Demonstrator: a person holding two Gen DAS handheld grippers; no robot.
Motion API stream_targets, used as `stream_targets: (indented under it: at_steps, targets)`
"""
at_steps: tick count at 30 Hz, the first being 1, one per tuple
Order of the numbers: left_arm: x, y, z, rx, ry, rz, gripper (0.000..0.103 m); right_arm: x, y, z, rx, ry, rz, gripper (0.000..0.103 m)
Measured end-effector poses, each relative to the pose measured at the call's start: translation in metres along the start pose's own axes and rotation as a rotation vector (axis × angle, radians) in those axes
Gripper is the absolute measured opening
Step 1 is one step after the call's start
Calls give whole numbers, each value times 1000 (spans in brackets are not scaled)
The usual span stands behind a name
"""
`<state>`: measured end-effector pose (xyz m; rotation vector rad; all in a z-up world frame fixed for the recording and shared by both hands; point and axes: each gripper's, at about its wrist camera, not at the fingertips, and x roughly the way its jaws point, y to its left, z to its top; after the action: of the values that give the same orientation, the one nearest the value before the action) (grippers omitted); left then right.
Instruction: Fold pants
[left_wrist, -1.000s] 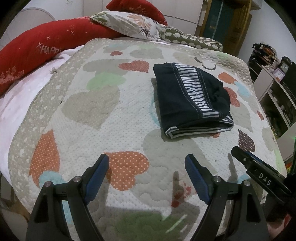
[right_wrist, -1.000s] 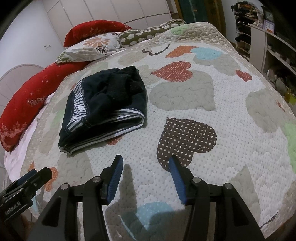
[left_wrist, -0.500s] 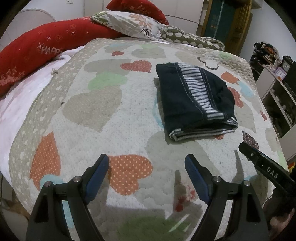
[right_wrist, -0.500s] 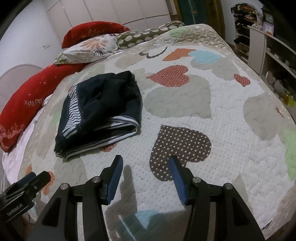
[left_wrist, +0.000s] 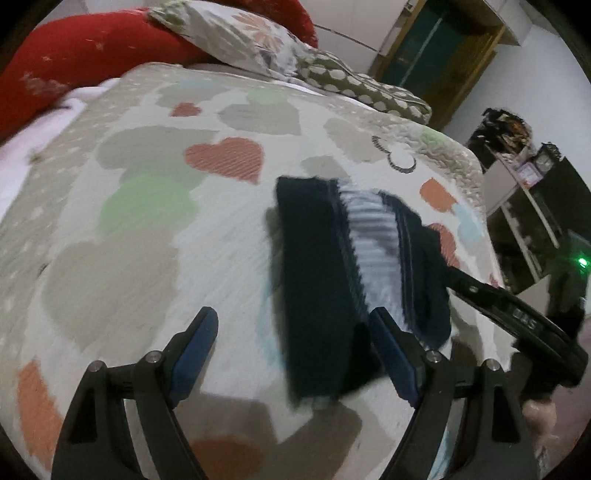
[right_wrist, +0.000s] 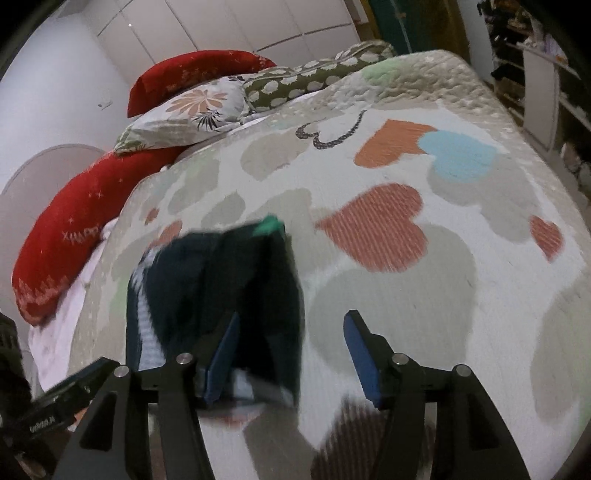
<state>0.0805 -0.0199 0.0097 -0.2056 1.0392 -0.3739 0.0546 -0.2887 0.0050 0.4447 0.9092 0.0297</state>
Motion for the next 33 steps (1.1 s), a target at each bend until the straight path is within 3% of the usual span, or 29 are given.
stream_targets:
  at_steps: [5,7,8,12,17,20,22,23,26,28,31,33]
  targets:
    - [36,-4,16,-25,87,-86,81,37,4,25,34,55,84,62]
    - [42,-6,18,-36,99,-128,64,44,5,29,49,70,122,50]
    - [42,-8,20,-31,107,-150,50,47,7,31,61,85,164,36]
    - [35,-16,34,-12,79,-153,35,45,12,41,70,89,215,26]
    - [29,-18,61,3,27,-106,34,43,18,61,84,59,229,25]
    - [34,-19,67,50,0,-3,35,48,19,68,86,51,211,25]
    - [42,-15,65,67,8,68,40,55,20,68,61,54,158,27]
    - [42,-12,63,58,18,67,44,57,21,67,43,53,111,28]
    - [31,1,55,-4,28,22,46,45,21,64,41,36,100,29]
    - [18,7,48,-33,14,8,51,21,30,63,13,-43,91,29]
    - [1,14,33,-66,-34,35,58,-2,53,58,-50,-82,152,29]
    - [-5,20,22,-83,-34,53,58,1,68,48,-91,-37,212,29]
